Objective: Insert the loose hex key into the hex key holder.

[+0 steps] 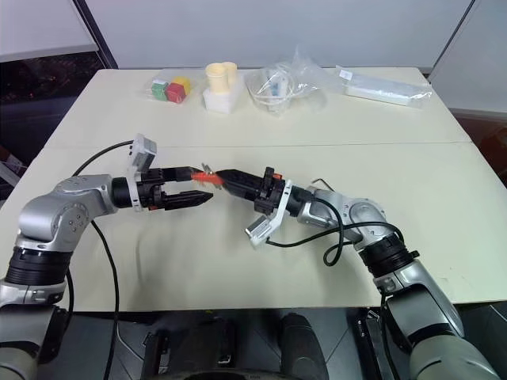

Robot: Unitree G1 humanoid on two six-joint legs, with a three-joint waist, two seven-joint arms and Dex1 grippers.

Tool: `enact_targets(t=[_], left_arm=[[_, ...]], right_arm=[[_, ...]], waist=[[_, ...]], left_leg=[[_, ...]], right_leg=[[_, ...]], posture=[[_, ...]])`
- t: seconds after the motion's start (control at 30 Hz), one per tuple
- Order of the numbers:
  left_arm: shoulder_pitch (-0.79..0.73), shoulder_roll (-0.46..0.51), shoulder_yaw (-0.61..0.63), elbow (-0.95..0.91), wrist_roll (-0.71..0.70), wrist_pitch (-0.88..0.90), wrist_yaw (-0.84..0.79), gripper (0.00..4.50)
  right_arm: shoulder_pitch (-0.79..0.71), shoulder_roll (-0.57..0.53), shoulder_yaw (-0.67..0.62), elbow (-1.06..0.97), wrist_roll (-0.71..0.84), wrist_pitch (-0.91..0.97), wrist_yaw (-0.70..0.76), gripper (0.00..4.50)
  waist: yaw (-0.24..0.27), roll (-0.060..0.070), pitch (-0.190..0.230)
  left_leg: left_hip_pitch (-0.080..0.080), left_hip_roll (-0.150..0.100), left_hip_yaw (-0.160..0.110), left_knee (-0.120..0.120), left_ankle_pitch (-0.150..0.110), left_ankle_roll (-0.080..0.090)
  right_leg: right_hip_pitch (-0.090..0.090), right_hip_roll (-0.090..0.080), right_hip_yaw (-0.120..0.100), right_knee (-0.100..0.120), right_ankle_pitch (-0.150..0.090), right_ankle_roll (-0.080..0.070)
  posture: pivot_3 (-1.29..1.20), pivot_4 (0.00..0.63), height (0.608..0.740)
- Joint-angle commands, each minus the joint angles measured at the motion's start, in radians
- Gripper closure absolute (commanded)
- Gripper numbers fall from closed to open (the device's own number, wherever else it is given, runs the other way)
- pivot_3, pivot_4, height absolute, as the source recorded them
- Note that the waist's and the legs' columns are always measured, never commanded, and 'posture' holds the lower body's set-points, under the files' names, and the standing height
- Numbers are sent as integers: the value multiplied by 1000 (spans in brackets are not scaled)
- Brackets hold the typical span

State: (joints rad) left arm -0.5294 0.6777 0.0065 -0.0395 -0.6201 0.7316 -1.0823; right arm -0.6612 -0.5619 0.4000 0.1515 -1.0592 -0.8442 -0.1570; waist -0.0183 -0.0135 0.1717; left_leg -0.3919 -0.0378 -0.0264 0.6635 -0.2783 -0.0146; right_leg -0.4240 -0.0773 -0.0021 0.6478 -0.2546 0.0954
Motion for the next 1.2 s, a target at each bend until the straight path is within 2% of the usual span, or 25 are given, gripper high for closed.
enact_targets(t=[0.03, 0.33, 0.5, 0.67, 0.93, 1.2], left_arm=[[-40, 12, 21, -14, -14, -9, -25, 0], [-48, 1, 42, -61, -48, 11, -12, 0], [-39, 1, 50, -82, -58, 13, -1, 0], [-23, 6, 51, -97, -58, -33, -25, 0], [17, 0, 60, -102, 1, -238, -68, 0], [39, 5, 62, -98, -15, -252, -96, 0]], right_arm=[[-44, -5, 6, -8, 3, -8, -18, 3470], [-59, 25, 35, 51, 134, -23, 70, 3470], [-42, 52, 47, 104, 474, 24, 338, 3470], [-59, 44, 32, 79, 646, 54, 497, 3470], [-88, 20, -5, 33, 744, 58, 624, 3470], [-109, 1, -39, 17, 776, 22, 679, 3470]], waist=[[0, 0, 0], [-1, 0, 0], [-2, 0, 0], [-1, 0, 0], [1, 0, 0], [3, 0, 0]], left_leg=[[0, 0, 0, 0, 0, 0], [0, 0, 0, 0, 0, 0], [0, 0, 0, 0, -1, 2], [0, 0, 0, 1, -3, 6], [0, 1, 0, 1, -3, 6], [0, 0, 0, 1, -3, 6]], right_leg=[[0, 0, 0, 0, 0, 0], [0, 0, 0, 0, 0, 0], [1, 0, 0, 0, 0, 0], [1, 0, 0, 0, 0, 0], [1, -2, 0, 0, 0, 0], [1, -2, 0, 0, 0, 0]], posture=[[0, 150, 740], [0, 150, 740], [0, 150, 740], [0, 150, 740], [0, 150, 740], [0, 150, 740]])
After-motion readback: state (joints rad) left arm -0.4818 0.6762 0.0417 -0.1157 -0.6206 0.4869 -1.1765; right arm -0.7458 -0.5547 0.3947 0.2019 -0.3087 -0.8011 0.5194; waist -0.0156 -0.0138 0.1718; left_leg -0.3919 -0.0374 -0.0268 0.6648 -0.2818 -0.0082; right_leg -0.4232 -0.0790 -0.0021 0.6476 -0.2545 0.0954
